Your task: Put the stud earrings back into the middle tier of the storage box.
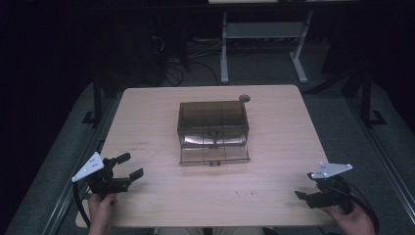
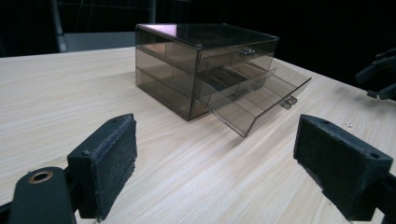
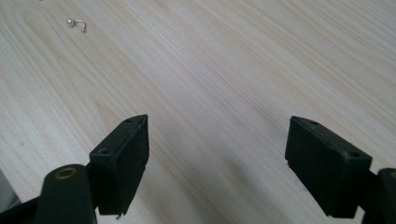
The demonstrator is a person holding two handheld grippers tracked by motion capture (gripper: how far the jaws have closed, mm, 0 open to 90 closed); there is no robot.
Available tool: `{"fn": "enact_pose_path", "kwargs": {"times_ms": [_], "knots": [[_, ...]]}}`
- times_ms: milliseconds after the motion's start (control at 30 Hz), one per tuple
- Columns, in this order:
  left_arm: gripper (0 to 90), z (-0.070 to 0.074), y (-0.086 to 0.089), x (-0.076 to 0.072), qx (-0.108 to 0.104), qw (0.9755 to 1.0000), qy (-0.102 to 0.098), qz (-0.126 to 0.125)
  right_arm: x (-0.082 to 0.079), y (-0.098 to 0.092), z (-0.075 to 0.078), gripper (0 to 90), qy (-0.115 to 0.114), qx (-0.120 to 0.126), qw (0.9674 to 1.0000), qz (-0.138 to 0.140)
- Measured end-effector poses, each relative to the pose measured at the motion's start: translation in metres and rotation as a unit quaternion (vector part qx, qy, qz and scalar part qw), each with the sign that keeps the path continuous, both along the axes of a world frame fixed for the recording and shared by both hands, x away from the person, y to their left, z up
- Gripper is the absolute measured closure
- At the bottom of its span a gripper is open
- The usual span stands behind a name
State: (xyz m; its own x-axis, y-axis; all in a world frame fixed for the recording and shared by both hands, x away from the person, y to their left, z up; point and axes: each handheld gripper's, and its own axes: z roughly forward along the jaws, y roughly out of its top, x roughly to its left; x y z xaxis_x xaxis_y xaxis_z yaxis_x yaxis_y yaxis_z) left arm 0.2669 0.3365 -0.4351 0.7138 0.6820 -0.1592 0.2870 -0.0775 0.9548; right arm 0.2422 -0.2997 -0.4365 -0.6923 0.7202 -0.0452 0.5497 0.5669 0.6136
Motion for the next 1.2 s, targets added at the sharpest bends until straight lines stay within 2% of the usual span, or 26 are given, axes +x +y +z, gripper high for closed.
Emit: {"fn": "enact_pose_path", "kwargs": {"times_ms": [167, 267, 433, 667, 700, 800, 933, 1133, 1167, 1200], "knots": [[12.8, -0.001, 0.000, 0.000, 0.002, 1.0000, 0.001, -0.001, -0.001, 0.004, 0.001, 21.5, 0.005, -0.004, 1.0000, 0.006], [12.8, -0.001, 0.001, -0.002, 0.001, 1.0000, 0.000, -0.002, -0.002, 0.010, 0.006, 21.7, 0.003, -0.008, 0.9999, 0.013], [12.8, 0.000, 0.001, -0.003, -0.001, 1.0000, -0.003, -0.005, -0.005, 0.026, 0.018, 24.9, -0.001, -0.015, 0.9992, 0.038], [12.8, 0.000, 0.001, -0.002, -0.001, 1.0000, -0.001, -0.002, -0.001, 0.045, 0.027, 26.6, 0.010, -0.011, 0.9980, 0.062], [12.8, 0.000, 0.001, -0.002, -0.001, 1.0000, -0.001, -0.001, 0.001, 0.053, 0.029, 28.3, 0.014, -0.011, 0.9970, 0.075], [12.8, 0.000, 0.001, -0.002, -0.001, 1.0000, -0.001, 0.001, 0.003, 0.060, 0.032, 29.7, 0.017, -0.013, 0.9963, 0.083], [12.8, 0.000, 0.002, -0.003, -0.001, 1.0000, -0.002, -0.002, 0.011, 0.075, 0.036, 33.2, 0.033, -0.020, 0.9933, 0.109], [12.8, 0.000, 0.002, -0.002, -0.002, 1.0000, -0.001, -0.001, 0.016, 0.096, 0.038, 39.7, 0.038, -0.048, 0.9878, 0.143], [12.8, 0.000, 0.002, -0.002, -0.002, 1.0000, -0.001, -0.001, 0.016, 0.096, 0.038, 39.7, 0.038, -0.048, 0.9878, 0.143], [12.8, 0.000, 0.003, -0.002, -0.002, 1.0000, -0.002, -0.001, 0.019, 0.103, 0.038, 41.4, 0.043, -0.054, 0.9858, 0.153]]}}
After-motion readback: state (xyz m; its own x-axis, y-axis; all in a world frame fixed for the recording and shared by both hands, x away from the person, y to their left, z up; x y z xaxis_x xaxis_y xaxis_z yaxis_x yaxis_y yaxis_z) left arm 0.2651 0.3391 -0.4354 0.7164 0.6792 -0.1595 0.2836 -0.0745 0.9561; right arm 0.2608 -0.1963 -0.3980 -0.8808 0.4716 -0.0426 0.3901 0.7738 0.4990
